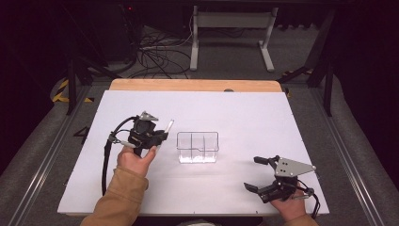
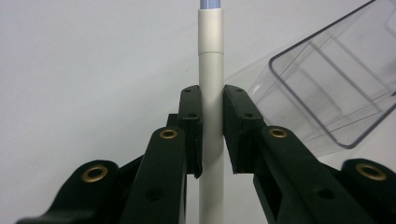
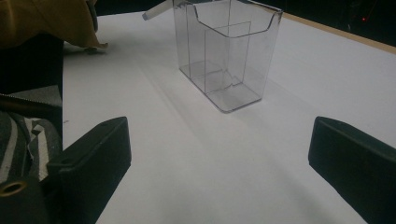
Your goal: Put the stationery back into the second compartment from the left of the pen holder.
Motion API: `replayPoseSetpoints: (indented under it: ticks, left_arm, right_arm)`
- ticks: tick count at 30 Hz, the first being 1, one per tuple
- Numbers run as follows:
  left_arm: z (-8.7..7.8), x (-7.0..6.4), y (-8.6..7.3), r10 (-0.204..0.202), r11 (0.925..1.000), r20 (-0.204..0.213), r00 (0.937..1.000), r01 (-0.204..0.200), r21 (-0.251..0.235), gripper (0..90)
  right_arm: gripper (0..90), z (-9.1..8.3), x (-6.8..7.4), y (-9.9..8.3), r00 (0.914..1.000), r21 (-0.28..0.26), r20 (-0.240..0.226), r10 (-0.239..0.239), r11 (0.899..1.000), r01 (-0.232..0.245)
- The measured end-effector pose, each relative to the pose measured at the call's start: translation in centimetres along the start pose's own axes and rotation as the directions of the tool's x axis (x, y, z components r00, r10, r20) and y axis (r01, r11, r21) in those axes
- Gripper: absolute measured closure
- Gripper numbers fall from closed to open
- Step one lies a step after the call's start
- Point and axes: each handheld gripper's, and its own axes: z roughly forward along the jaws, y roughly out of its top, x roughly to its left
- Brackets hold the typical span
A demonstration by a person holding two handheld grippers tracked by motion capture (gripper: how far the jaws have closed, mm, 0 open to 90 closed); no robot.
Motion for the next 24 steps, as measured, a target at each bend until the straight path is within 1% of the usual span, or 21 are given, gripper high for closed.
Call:
replayPoseSetpoints:
  ticks: [1, 4, 6, 8, 9, 10, 11, 12, 13, 14, 15, 16, 17, 19, 20, 22, 23, 24]
  left_arm:
    - [-0.2, 0.0, 0.0, 0.001, 0.9998, 0.006, 1.0, -0.001, -0.018, 78.5]
    - [-0.7, 0.1, 0.0, 0.003, 0.9982, 0.042, 0.9991, -0.001, -0.06, 78.5]
    - [-1.1, 0.2, 0.0, 0.007, 0.9952, 0.065, 0.9979, 0.0, -0.098, 78.5]
    - [-1.6, 0.3, 0.0, 0.003, 0.9902, 0.093, 0.9957, 0.01, -0.139, 78.5]
    - [-1.8, 0.4, 0.0, 0.012, 0.9874, 0.092, 0.9957, 0.003, -0.158, 78.5]
    - [-2.0, 0.4, 0.0, 0.016, 0.9836, 0.107, 0.9941, 0.003, -0.18, 78.5]
    - [-2.2, 0.3, 0.0, 0.009, 0.9806, 0.12, 0.9928, 0.014, -0.196, 78.5]
    - [-2.4, 0.4, 0.1, 0.014, 0.9765, 0.122, 0.9925, 0.013, -0.215, 78.5]
    - [-2.5, 0.5, 0.1, 0.022, 0.9737, 0.135, 0.9906, 0.009, -0.228, 78.5]
    - [-2.6, 0.5, 0.2, 0.018, 0.972, 0.142, 0.9897, 0.017, -0.235, 78.5]
    - [-2.7, 0.6, 0.2, 0.016, 0.9683, 0.149, 0.9887, 0.022, -0.249, 78.5]
    - [-2.8, 0.6, 0.1, 0.022, 0.9633, 0.168, 0.9856, 0.024, -0.267, 78.5]
    - [-2.9, 0.6, 0.2, 0.028, 0.9605, 0.17, 0.985, 0.021, -0.277, 78.5]
    - [-3.2, 0.5, 0.1, 0.04, 0.9518, 0.174, 0.9838, 0.015, -0.306, 78.5]
    - [-3.4, 0.5, 0.2, 0.055, 0.9465, 0.174, 0.9832, 0.004, -0.323, 78.5]
    - [-3.5, 0.3, 0.2, 0.076, 0.939, 0.177, 0.9813, -0.011, -0.344, 78.5]
    - [-3.5, 0.3, 0.2, 0.083, 0.9337, 0.176, 0.9809, -0.015, -0.358, 78.5]
    - [-3.5, 0.3, 0.2, 0.099, 0.9284, 0.179, 0.9788, -0.026, -0.371, 78.5]
  right_arm:
    - [6.4, 0.0, 0.0, 0.0, 1.0, 0.002, -0.001, 0.003, 1.0, -0.003]
    - [6.4, 0.0, 0.0, 0.0, 1.0, 0.0, -0.001, 0.001, 1.0, -0.001]
    - [6.4, 0.0, 0.0, 0.0, 1.0, 0.001, -0.002, -0.001, 1.0, 0.001]
    - [6.4, 0.0, 0.0, 0.0, 1.0, 0.001, -0.003, -0.001, 1.0, 0.001]
    - [6.4, 0.0, 0.0, 0.0, 1.0, 0.001, -0.003, -0.001, 1.0, 0.001]
    - [6.4, 0.0, 0.1, 0.0, 1.0, 0.002, -0.003, 0.001, 1.0, -0.001]
    - [6.4, 0.0, 0.1, 0.0, 1.0, 0.004, -0.004, 0.003, 1.0, -0.003]
    - [6.4, 0.0, 0.1, 0.0, 1.0, 0.004, -0.004, 0.004, 1.0, -0.004]
    - [6.4, 0.0, 0.1, 0.0, 1.0, 0.004, -0.004, 0.003, 1.0, -0.003]
    - [6.4, 0.0, 0.1, 0.0, 1.0, 0.002, -0.003, 0.002, 1.0, -0.002]
    - [6.4, 0.0, 0.1, 0.0, 1.0, 0.004, -0.003, 0.002, 1.0, -0.002]
    - [6.4, 0.0, 0.1, 0.0, 1.0, 0.005, -0.004, 0.004, 1.0, -0.004]
    - [6.4, 0.0, 0.1, 0.0, 1.0, 0.005, -0.005, 0.003, 1.0, -0.003]
    - [6.4, 0.0, 0.1, 0.0, 1.0, 0.004, -0.005, 0.002, 1.0, -0.002]
    - [6.4, 0.0, 0.1, 0.0, 1.0, 0.004, -0.005, 0.003, 1.0, -0.003]
    - [6.4, 0.0, 0.1, 0.0, 1.0, 0.005, -0.006, 0.002, 1.0, -0.002]
    - [6.4, 0.0, 0.1, 0.0, 1.0, 0.004, -0.006, 0.002, 1.0, -0.002]
    - [6.4, 0.0, 0.1, 0.0, 1.0, 0.004, -0.005, 0.001, 1.0, -0.001]
